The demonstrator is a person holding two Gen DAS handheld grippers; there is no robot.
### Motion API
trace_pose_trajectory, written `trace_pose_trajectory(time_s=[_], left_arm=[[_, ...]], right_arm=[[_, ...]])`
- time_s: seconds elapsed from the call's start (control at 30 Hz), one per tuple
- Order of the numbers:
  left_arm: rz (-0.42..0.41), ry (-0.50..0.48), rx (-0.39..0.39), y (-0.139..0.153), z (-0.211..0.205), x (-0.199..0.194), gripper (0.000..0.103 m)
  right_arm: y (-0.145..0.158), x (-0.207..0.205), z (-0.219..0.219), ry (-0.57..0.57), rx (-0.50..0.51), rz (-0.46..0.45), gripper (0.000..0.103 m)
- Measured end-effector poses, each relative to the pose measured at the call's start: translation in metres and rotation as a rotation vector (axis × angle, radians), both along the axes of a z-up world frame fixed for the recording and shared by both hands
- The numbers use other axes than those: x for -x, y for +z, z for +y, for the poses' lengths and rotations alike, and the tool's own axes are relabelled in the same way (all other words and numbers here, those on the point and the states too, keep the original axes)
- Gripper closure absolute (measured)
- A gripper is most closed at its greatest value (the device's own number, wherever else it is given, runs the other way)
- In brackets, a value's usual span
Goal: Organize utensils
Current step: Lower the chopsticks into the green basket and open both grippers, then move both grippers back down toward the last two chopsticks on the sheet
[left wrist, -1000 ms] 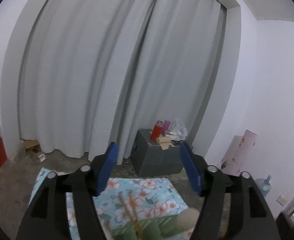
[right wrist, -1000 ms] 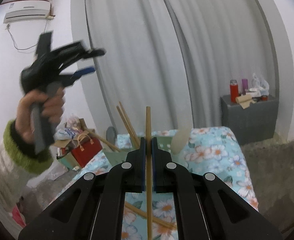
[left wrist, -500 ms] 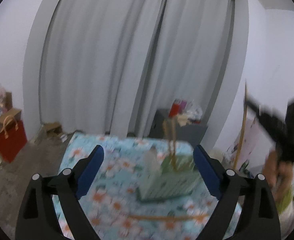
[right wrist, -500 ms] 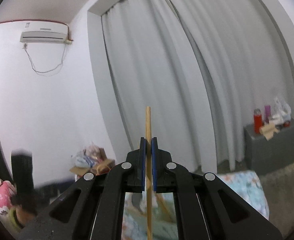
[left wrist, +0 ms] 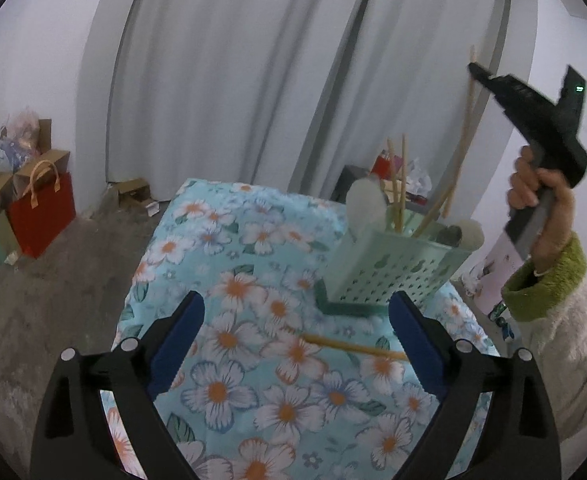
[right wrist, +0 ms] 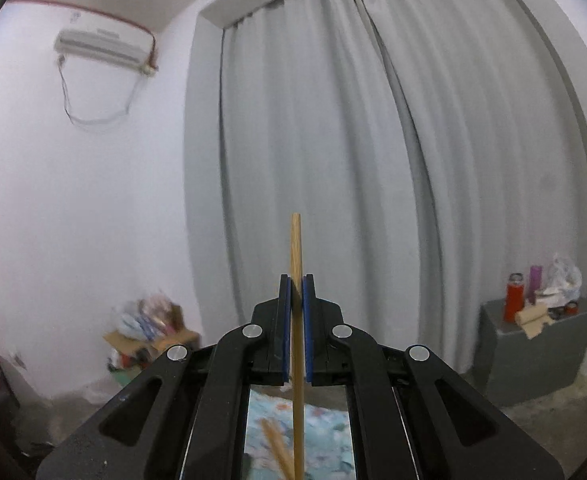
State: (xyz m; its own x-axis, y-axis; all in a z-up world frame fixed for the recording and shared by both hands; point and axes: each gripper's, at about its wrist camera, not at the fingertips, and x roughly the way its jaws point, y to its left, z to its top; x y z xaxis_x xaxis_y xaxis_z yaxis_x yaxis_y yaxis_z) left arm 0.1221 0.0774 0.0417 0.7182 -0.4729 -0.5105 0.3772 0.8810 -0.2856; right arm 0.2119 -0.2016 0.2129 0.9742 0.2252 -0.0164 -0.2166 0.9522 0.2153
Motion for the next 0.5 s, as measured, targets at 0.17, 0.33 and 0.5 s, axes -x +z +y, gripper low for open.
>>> trace_pose_trajectory(time_s=[0.17,0.33,0.5], left_arm=[[0.028,-0.014,0.001,-0.011,-0.001,-0.003,0.011],[0.042,-0.025,-0.004,-0.014,-0.006,-0.003,0.011],[0.062,-0.037,-0.01,-0.018,-0.014,-0.005,0.011]], right_arm=[[-0.041,-0.012,0.004,-0.026,0.037,0.133,0.097],[-0.05,0.013,-0.001,-0.038,0.023,0.158,0.061],[-0.033,0.045,-0.005,-0.062,0.028,0.116,0.055]])
